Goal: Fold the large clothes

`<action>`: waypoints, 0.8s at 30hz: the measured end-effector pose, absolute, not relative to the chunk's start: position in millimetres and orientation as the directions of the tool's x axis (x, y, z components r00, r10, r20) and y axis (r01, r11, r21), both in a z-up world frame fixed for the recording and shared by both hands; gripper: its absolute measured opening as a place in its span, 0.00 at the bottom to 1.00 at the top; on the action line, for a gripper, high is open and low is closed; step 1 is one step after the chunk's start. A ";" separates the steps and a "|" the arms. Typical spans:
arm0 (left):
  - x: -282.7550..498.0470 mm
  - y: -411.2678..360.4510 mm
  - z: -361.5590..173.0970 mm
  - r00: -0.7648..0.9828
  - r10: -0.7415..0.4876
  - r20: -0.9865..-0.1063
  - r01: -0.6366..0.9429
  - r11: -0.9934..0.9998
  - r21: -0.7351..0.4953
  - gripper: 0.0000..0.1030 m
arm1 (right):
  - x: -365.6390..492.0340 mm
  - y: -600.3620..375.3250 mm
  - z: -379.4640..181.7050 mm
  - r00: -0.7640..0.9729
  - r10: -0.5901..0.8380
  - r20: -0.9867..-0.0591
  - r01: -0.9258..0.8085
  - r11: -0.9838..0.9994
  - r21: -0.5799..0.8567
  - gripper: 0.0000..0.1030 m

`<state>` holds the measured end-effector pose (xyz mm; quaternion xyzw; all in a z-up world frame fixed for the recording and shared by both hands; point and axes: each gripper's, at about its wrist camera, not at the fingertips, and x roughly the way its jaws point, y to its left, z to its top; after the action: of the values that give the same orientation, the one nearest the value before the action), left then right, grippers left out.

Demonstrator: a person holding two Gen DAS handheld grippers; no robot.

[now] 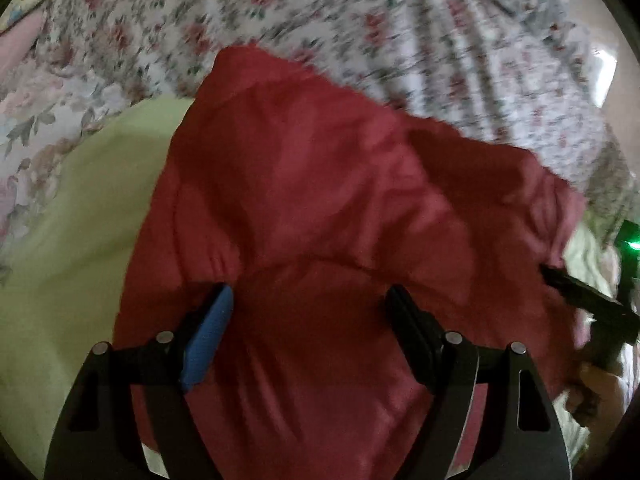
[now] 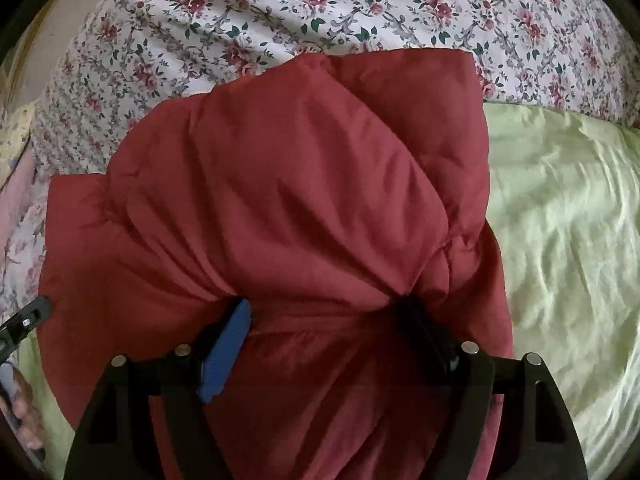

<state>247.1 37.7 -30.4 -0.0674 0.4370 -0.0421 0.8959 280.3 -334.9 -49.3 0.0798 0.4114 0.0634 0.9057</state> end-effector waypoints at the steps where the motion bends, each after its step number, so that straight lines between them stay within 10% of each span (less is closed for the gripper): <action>1: 251.7 39.5 -36.4 0.610 -0.125 -0.782 0.009 0.988 -0.151 0.78 | 282.5 -336.3 -50.0 0.655 0.183 -0.733 -0.048 0.978 0.201 0.76; 24: 289.8 55.3 -54.9 0.596 -0.100 -0.796 -0.053 0.985 -0.163 1.00 | 285.2 -401.1 -72.7 0.646 0.260 -0.718 0.086 0.909 0.407 0.89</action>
<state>289.8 55.3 -54.9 -0.0851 0.4490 -0.0133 0.8893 285.2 -401.1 -72.7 0.2072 0.4181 0.0492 0.8831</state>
